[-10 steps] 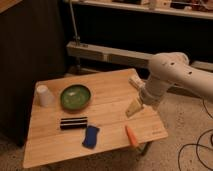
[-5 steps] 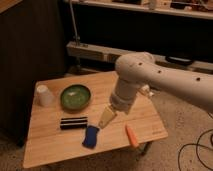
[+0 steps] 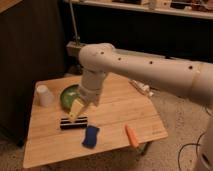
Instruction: Move the arm in a circular motion
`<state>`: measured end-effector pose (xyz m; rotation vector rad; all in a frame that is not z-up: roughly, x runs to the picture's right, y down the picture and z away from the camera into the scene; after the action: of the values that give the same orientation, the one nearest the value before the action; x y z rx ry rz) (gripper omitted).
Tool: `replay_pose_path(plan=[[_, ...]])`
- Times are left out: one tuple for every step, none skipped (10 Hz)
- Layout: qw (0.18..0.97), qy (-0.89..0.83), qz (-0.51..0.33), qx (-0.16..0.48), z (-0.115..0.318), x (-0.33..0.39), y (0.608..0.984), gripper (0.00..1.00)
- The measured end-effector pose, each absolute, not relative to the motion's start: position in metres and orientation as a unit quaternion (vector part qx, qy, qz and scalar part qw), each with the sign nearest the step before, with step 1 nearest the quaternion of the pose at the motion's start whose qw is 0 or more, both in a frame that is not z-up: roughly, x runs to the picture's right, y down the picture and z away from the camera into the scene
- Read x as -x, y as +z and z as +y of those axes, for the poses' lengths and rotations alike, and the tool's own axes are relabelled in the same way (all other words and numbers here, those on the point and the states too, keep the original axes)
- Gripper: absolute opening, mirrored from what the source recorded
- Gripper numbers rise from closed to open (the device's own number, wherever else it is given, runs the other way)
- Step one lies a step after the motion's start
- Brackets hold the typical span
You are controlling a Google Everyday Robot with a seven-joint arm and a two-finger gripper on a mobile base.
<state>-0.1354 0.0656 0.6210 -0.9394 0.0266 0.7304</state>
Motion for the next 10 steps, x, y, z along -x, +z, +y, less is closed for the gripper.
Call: replay_pose_path(plan=[[0.833, 0.352, 0.007, 0.427, 0.046, 0.156, 0.637, 0.8], [0.835, 0.361, 0.007, 0.415, 0.032, 0.164, 0.65, 0.8], [0.835, 0.374, 0.008, 0.404, 0.016, 0.167, 0.666, 0.8], [0.833, 0.39, 0.017, 0.392, -0.002, 0.163, 0.687, 0.8], [0.829, 0.409, 0.023, 0.38, -0.019, 0.157, 0.707, 0.8], [0.825, 0.428, 0.033, 0.369, -0.034, 0.145, 0.724, 0.8], [0.82, 0.443, 0.04, 0.36, -0.045, 0.132, 0.735, 0.8], [0.814, 0.466, 0.053, 0.344, -0.06, 0.107, 0.751, 0.8], [0.808, 0.481, 0.062, 0.333, -0.07, 0.088, 0.759, 0.8], [0.803, 0.496, 0.07, 0.324, -0.077, 0.067, 0.765, 0.8]])
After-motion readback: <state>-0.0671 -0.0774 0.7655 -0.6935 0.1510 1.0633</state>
